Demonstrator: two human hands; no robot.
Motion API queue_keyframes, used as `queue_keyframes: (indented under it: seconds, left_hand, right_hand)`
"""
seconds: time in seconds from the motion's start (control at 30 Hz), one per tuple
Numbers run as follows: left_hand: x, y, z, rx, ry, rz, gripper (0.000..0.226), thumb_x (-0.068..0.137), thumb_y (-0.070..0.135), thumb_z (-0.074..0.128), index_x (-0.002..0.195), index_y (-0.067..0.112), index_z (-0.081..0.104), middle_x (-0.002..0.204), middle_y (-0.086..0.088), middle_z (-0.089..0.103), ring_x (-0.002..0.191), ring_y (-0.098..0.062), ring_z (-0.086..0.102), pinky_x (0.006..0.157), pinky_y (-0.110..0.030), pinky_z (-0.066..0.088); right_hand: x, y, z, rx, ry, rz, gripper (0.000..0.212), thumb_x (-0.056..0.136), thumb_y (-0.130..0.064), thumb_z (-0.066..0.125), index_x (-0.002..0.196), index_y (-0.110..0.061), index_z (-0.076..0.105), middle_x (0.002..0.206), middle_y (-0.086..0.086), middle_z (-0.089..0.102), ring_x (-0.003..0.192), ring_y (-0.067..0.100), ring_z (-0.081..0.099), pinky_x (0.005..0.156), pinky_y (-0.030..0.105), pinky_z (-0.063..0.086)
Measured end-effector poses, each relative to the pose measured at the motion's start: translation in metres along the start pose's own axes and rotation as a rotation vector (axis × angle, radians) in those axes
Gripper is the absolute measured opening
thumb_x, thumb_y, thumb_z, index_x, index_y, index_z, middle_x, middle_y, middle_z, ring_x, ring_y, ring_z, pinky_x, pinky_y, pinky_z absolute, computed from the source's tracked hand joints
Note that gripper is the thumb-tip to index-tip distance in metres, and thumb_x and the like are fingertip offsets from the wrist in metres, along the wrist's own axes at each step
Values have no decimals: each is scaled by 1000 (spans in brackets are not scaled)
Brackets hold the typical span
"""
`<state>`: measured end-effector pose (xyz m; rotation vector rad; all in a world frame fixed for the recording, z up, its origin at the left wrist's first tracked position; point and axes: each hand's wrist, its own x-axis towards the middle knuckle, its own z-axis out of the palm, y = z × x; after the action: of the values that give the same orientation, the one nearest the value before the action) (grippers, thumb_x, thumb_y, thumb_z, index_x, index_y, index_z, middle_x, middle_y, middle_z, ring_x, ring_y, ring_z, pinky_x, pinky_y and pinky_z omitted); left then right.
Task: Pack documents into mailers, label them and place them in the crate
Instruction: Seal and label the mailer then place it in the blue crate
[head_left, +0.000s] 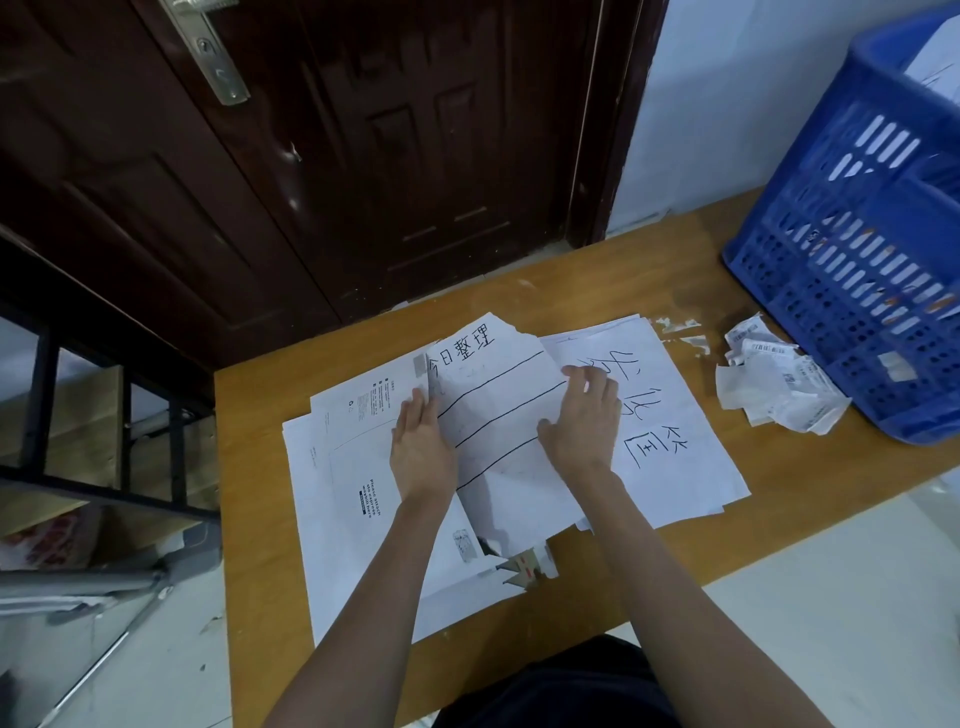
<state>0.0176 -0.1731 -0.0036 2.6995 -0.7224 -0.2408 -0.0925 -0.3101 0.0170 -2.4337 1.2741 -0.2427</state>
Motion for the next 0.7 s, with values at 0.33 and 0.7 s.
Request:
queue_keyframes:
  seconds: [0.33,0.7]
  left_hand:
    - [0,7,-2,47,-7,31,62,95,3,46,150,20,24,158,0,20,145,-17,20,113,-34,33]
    - [3,18,-5,73,-25,48,70,93,0,48,152,18,15,159,0,15,145,-18,20,112,-34,34]
  right_hand:
    - [-26,-43,19,25,-1053,15,14,86,-4,59,97,2,64,83,15,69,67,24,68,70,36,58]
    - [-33,-42,22,200,-1309,210,40,91,9,38,129,4,50,121,22,63,108,29,65,91,34,53]
